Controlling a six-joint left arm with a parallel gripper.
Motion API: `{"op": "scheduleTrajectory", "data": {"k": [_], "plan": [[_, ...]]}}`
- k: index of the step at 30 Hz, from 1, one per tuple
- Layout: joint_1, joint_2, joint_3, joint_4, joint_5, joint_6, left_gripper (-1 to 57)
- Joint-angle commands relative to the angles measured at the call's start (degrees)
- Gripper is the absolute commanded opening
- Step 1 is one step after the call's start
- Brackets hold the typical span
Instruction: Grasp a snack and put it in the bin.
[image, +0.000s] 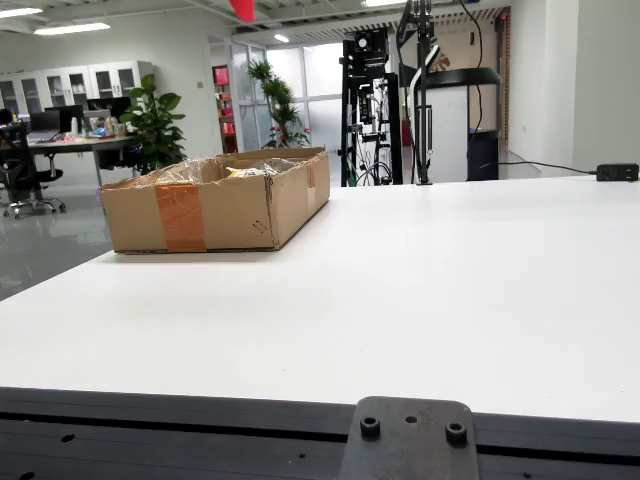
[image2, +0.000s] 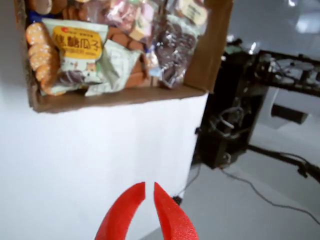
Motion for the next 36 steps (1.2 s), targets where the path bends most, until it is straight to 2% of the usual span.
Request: {"op": "scheduleTrajectory", "data": {"k": [1,8,23,29,36], "plan": [[-2.7,-4.8,5.3,-0.2,0.2,-0.3,3.1],[-7.7,-12.1,14.2,-0.8,0.4,-0.6,0.5],[-21.2,-27.1,36.1,-2.9,-0.3,-1.2,-0.2],[-26.1,-32.1,44.6,-4.6,-2.3,-1.1,-0.2],[-31.5,-33.7,50.6,-8.5,-7.1,0.0,-0.2]]}}
